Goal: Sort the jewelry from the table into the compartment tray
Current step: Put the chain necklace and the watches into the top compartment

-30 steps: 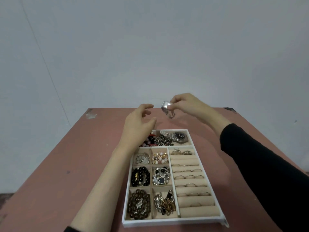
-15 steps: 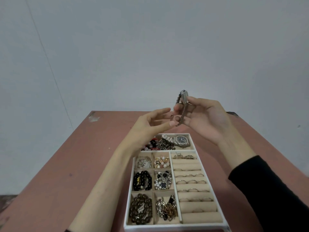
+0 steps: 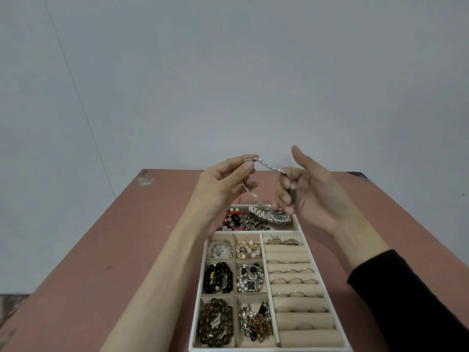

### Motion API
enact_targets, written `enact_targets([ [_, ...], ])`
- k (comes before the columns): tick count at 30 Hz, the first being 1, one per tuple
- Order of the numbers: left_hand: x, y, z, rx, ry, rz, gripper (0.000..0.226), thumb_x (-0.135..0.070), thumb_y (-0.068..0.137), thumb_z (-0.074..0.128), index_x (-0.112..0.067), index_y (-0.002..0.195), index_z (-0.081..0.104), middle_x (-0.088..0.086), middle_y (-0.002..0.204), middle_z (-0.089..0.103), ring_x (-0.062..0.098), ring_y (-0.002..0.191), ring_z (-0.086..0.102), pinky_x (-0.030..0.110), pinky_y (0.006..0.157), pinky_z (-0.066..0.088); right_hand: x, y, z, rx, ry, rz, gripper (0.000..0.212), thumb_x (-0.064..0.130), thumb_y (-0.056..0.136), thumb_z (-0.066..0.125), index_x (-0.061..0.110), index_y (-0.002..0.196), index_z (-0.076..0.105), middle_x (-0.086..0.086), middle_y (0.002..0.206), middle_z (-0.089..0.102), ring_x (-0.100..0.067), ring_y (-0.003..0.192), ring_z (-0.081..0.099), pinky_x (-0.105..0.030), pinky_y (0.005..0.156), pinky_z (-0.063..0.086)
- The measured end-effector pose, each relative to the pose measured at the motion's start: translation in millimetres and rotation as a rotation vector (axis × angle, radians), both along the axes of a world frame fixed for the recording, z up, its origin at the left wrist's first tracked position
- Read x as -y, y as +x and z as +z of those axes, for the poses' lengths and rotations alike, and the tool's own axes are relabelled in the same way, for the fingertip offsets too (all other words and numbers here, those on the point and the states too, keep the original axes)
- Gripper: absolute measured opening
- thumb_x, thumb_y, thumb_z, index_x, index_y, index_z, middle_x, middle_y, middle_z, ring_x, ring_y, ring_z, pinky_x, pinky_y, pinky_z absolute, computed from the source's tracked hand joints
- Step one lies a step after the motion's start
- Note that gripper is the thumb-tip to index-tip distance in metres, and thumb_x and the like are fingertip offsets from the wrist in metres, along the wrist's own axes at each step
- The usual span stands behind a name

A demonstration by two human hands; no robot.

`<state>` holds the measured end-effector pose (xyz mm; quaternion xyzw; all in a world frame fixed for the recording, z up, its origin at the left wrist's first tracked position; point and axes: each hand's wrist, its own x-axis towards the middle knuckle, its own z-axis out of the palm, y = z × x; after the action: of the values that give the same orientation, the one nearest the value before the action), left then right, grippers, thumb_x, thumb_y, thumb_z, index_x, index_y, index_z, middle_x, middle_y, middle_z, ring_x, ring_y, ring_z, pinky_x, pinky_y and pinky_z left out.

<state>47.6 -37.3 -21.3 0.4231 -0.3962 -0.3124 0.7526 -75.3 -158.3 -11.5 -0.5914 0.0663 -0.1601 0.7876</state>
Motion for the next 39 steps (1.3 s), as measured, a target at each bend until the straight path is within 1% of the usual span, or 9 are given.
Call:
enact_targets([
  [4,0,-3,1,0.161,0.017,0.020,0.025,-0.014,0.077,0.066,-0.009,0.102,0.068,-0.008,0.069,0.067,0.009,0.067,0.059,0.023,0.070,0.050,-10,1,1,-0.025,-0.223,0.036,0.041,0.049,0.083,0.051,0.013,0.071,0.066,-0.007,0.048,0.056,-0.022,0.042,0.051,-0.032,0.056,0.049],
  [7,0,-4,-3,0.272,0.044,0.022,0.029,-0.018,0.079,0.068,-0.010,0.107,0.069,-0.004,0.070,0.065,0.021,0.071,0.055,0.031,0.070,0.046,-15,5,2,0.026,-0.272,-0.044,0.033,0.042,0.082,0.061,0.015,0.062,0.066,-0.003,0.049,0.055,-0.020,0.047,0.050,-0.029,0.053,0.047],
  [10,0,-6,-1,0.219,0.070,0.010,0.031,-0.020,0.072,0.067,-0.018,0.103,0.069,-0.006,0.070,0.064,0.009,0.061,0.051,0.019,0.059,0.044,-11,7,3,0.088,-0.222,-0.150,0.023,0.026,0.079,0.062,0.014,0.059,0.062,0.001,0.044,0.045,-0.013,0.040,0.040,-0.033,0.057,0.039],
  [14,-1,-6,-3,0.284,0.213,-0.075,0.023,-0.029,0.081,0.063,-0.011,0.095,0.067,-0.003,0.072,0.064,0.010,0.066,0.055,0.024,0.067,0.045,-8,1,6,0.164,-0.081,-0.167,0.020,0.020,0.079,0.059,0.010,0.061,0.060,0.000,0.046,0.042,-0.013,0.039,0.033,-0.028,0.056,0.037],
  [18,0,-5,-6,0.286,0.321,-0.077,0.022,-0.040,0.081,0.059,-0.020,0.076,0.068,-0.004,0.068,0.063,0.016,0.075,0.056,0.036,0.080,0.034,-3,-4,7,0.194,0.063,-0.224,0.017,0.020,0.072,0.056,0.010,0.058,0.055,-0.001,0.048,0.042,-0.014,0.042,0.031,-0.029,0.061,0.041],
  [21,1,-3,-6,0.176,0.267,-0.046,0.017,-0.031,0.077,0.062,-0.020,0.065,0.066,-0.006,0.061,0.058,0.014,0.070,0.055,0.028,0.081,0.040,-1,-4,5,0.178,0.051,-0.240,0.016,0.019,0.070,0.054,0.010,0.058,0.051,-0.001,0.049,0.042,-0.015,0.046,0.031,-0.031,0.064,0.041],
  [25,6,3,-8,0.121,0.212,0.071,0.021,-0.016,0.081,0.063,-0.017,0.060,0.060,-0.007,0.057,0.054,0.011,0.066,0.057,0.027,0.084,0.046,0,1,-2,0.118,-0.111,-0.271,0.018,0.016,0.077,0.054,0.008,0.061,0.058,-0.003,0.051,0.051,-0.015,0.047,0.042,-0.028,0.057,0.041],
  [30,7,6,-12,0.245,0.215,0.217,0.022,-0.023,0.075,0.069,-0.022,0.054,0.061,-0.002,0.063,0.055,0.019,0.077,0.056,0.032,0.087,0.047,0,6,-6,0.102,-0.312,-0.314,0.017,0.020,0.077,0.053,0.018,0.063,0.061,-0.005,0.064,0.059,-0.019,0.059,0.054,-0.030,0.062,0.047],
  [39,7,2,-9,0.144,0.196,0.088,0.021,-0.018,0.083,0.061,-0.014,0.062,0.060,-0.003,0.062,0.058,0.011,0.069,0.056,0.019,0.075,0.049,-7,1,-3,0.128,-0.461,-0.365,0.014,0.012,0.089,0.057,0.013,0.076,0.061,-0.005,0.071,0.056,-0.020,0.072,0.052,-0.025,0.066,0.045],
])
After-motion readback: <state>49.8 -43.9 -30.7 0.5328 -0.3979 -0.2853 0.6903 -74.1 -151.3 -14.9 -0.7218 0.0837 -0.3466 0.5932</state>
